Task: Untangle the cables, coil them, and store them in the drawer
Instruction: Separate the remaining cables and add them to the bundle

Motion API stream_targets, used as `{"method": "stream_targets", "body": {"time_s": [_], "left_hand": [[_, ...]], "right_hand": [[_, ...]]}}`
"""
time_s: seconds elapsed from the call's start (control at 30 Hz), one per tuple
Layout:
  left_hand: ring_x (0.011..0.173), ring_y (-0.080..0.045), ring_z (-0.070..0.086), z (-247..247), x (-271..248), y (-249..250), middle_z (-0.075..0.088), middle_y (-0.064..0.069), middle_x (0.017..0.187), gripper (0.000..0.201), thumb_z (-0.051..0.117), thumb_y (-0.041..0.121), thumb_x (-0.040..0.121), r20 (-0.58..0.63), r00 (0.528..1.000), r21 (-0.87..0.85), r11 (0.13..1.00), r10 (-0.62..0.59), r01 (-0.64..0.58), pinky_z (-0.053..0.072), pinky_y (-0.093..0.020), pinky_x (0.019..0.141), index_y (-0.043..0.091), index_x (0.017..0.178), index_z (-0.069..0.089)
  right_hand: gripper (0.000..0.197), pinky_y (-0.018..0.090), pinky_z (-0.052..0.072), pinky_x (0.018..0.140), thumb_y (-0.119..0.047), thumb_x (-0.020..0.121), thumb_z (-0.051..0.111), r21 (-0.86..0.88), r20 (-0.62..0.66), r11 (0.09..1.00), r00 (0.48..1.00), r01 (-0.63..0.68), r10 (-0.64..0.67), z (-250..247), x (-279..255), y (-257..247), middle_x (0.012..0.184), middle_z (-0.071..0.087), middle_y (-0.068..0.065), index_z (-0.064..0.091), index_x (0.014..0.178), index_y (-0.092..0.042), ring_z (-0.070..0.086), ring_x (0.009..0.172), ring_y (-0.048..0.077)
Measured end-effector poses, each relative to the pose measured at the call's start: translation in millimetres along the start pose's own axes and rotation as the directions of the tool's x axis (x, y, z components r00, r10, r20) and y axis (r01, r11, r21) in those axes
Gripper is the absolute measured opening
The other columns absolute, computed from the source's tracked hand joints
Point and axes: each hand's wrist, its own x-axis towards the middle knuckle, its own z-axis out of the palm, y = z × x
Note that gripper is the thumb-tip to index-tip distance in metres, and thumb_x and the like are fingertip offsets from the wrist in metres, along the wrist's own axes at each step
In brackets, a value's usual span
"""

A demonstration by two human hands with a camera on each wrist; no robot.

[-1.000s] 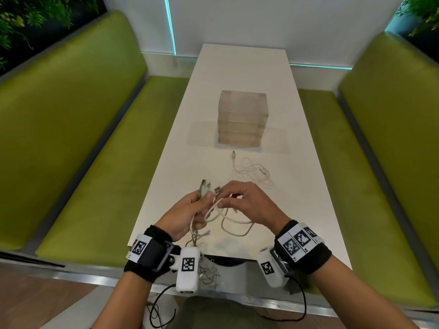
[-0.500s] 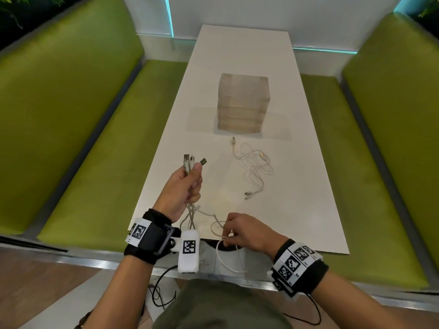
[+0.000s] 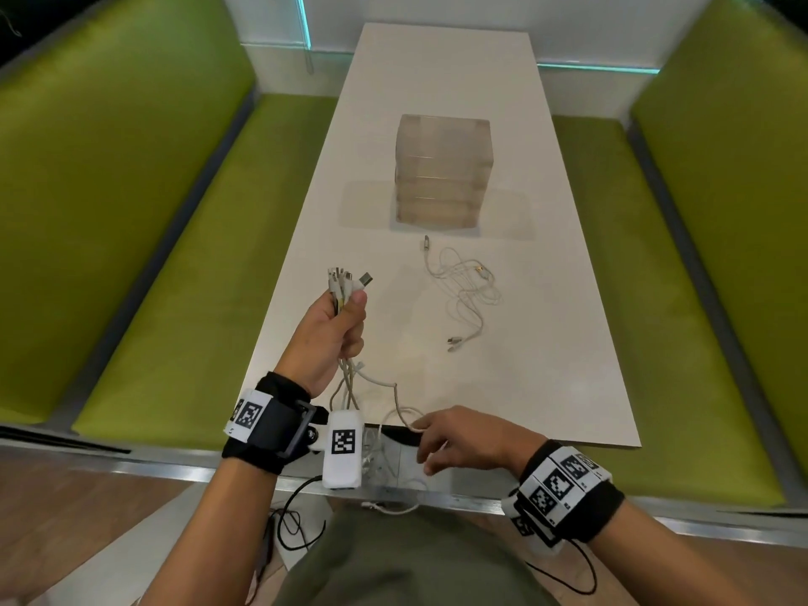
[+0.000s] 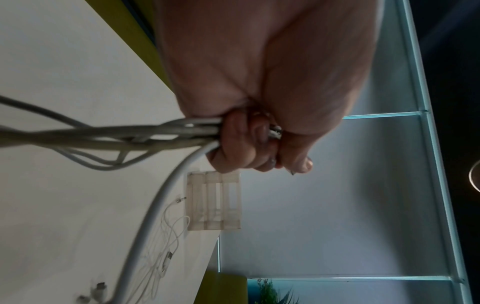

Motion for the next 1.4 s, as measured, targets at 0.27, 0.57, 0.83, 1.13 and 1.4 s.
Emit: {"method": "stream_targets", "body": {"time_s": [0.27, 0.57, 0.83, 1.13, 1.4], "left_hand": [[0.048, -0.005, 0.019, 4, 4, 4, 0.026, 0.005, 0.064, 0.025, 0.044, 0.023, 0.098, 0.016, 1.000, -0.064, 0.998, 0.004, -0.003, 0.020, -0.016, 0.040, 0.020, 0.073, 0.040], [0.048, -0.006, 0.021, 10, 2, 6, 0.031, 0.007, 0.061, 0.023, 0.047, 0.026, 0.096, 0.000, 1.000, -0.048, 0.998, 0.027, -0.027, 0.019, -0.019, 0.043, 0.019, 0.074, 0.042], [0.047, -0.005, 0.025, 10, 2, 3, 0.036, 0.008, 0.060, 0.017, 0.047, 0.013, 0.097, 0.001, 1.000, -0.098, 0.995, 0.006, -0.006, 0.023, -0.017, 0.043, 0.016, 0.080, 0.045], [0.051, -0.005, 0.036, 18, 6, -5, 0.051, 0.002, 0.068, 0.024, 0.041, 0.018, 0.100, 0.029, 1.000, -0.129, 0.992, -0.010, 0.014, 0.029, -0.018, 0.047, 0.006, 0.085, 0.056], [0.052, -0.006, 0.037, 20, 12, -13, 0.051, 0.001, 0.069, 0.024, 0.041, 0.017, 0.100, -0.007, 1.000, -0.141, 0.990, -0.015, 0.014, 0.032, -0.017, 0.048, 0.008, 0.083, 0.056]], "right_hand": [[0.038, 0.031, 0.050, 0.092, -0.017, 0.090, 0.052, 0.253, -0.306, 0.967, 0.947, -0.016, 0.096, -5, 0, 26, 0.132, 0.053, -0.010, 0.049, 0.125, -0.033, 0.060, 0.104, 0.009], [0.036, 0.028, 0.042, 0.098, -0.003, 0.092, 0.046, -0.043, -0.002, 0.996, 0.997, 0.081, -0.081, 2, 29, 18, 0.131, 0.060, -0.001, 0.063, 0.120, -0.018, 0.056, 0.114, 0.016], [0.035, 0.034, 0.046, 0.096, -0.003, 0.091, 0.047, 0.015, -0.254, 0.998, 0.965, -0.067, 0.069, -30, 30, 29, 0.122, 0.062, 0.006, 0.060, 0.122, -0.013, 0.058, 0.108, 0.020], [0.017, 0.036, 0.045, 0.078, -0.007, 0.089, 0.052, -0.120, -0.533, 0.909, 0.799, -0.398, 0.279, -66, 42, 96, 0.109, 0.056, 0.008, 0.061, 0.102, -0.013, 0.053, 0.102, 0.029], [0.003, 0.024, 0.041, 0.067, -0.018, 0.086, 0.066, 0.215, -0.778, 0.976, 0.596, -0.044, 0.198, -95, 21, 66, 0.082, 0.068, -0.004, 0.067, 0.085, -0.015, 0.059, 0.079, 0.012]]}}
